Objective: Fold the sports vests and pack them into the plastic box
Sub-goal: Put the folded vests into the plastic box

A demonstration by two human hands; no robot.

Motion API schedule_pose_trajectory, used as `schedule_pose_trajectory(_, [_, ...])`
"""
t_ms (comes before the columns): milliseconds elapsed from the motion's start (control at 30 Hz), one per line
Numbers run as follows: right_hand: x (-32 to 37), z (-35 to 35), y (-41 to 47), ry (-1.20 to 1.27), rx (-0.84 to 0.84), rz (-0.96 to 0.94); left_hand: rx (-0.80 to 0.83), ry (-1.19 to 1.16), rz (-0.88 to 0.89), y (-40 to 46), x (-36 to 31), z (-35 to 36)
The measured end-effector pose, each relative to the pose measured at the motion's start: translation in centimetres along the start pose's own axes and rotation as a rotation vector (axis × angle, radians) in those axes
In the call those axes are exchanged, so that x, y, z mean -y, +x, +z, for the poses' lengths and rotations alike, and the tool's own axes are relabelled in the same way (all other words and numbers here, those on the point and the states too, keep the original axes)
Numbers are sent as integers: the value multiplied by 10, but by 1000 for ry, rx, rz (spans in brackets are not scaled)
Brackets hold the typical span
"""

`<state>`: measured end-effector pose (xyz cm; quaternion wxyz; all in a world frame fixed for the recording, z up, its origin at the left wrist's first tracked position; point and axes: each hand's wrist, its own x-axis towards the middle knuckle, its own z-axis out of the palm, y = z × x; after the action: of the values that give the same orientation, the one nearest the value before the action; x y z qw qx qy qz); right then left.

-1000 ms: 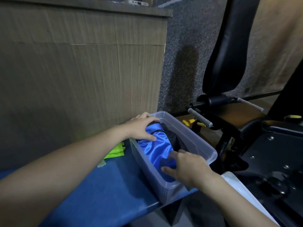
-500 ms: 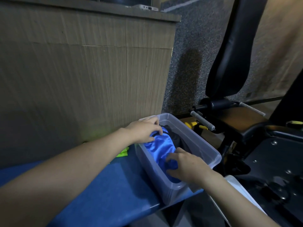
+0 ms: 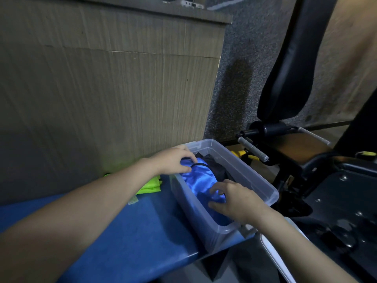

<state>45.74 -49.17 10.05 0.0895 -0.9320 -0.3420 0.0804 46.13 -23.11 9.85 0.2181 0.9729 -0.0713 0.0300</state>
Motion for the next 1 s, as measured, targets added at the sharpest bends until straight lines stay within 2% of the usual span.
schedule_pose_trajectory(133, [19, -16, -6, 25, -130, -33, -150, -30, -8, -29, 10, -17])
schedule_pose_trajectory(267, [52, -26, -9, 57, -223, -97, -224, -54, -15, -71, 27, -31])
schedule_pose_trajectory(467, [112, -8, -1, 157, -270, -204, -341, -115, -123, -147, 69, -41])
schedule_pose_trajectory(667, [146, 54, 39, 362, -265, -217, -436, -157, -311, -210, 131, -28])
schedule_pose_trajectory(800, [146, 101, 79, 413, -229, -161, -505, -209, -550, -222, 170, -1])
schedule_pose_trajectory(900, [142, 126, 115, 403, -176, -103, -515, -353, -744, -211, 197, 22])
schedule_pose_trajectory(1000, [144, 146, 149, 410, -114, -59, -459, -565, -850, -189, 208, 35])
